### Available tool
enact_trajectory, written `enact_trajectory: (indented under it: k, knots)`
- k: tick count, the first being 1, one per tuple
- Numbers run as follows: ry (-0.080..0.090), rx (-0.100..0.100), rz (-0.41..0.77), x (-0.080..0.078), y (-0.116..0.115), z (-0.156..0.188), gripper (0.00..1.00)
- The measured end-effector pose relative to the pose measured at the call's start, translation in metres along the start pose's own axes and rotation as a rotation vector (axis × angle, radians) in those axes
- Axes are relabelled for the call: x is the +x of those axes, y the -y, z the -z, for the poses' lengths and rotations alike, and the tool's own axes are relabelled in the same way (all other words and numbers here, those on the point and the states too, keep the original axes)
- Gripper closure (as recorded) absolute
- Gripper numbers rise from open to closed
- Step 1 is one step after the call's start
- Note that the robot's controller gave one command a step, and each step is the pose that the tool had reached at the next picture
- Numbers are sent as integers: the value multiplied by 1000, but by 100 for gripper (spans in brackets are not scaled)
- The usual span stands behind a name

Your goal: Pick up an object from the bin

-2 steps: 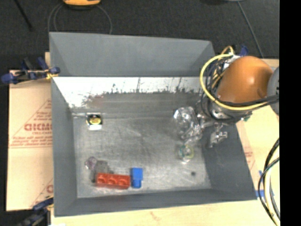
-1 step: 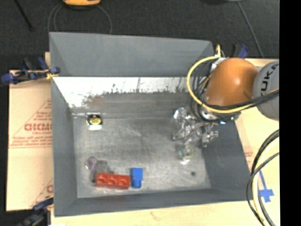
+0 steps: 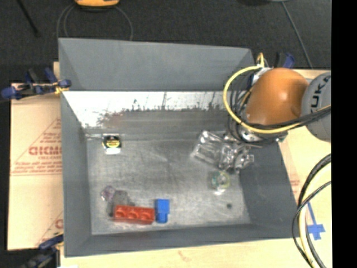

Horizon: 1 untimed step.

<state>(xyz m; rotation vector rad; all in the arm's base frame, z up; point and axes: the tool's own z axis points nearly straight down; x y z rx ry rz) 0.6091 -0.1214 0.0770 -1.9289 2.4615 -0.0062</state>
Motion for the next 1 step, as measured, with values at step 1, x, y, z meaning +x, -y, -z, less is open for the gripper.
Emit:
enact_trajectory:
  k: [1]
  knots:
    - [-8,-6,-4,0,3,70,100]
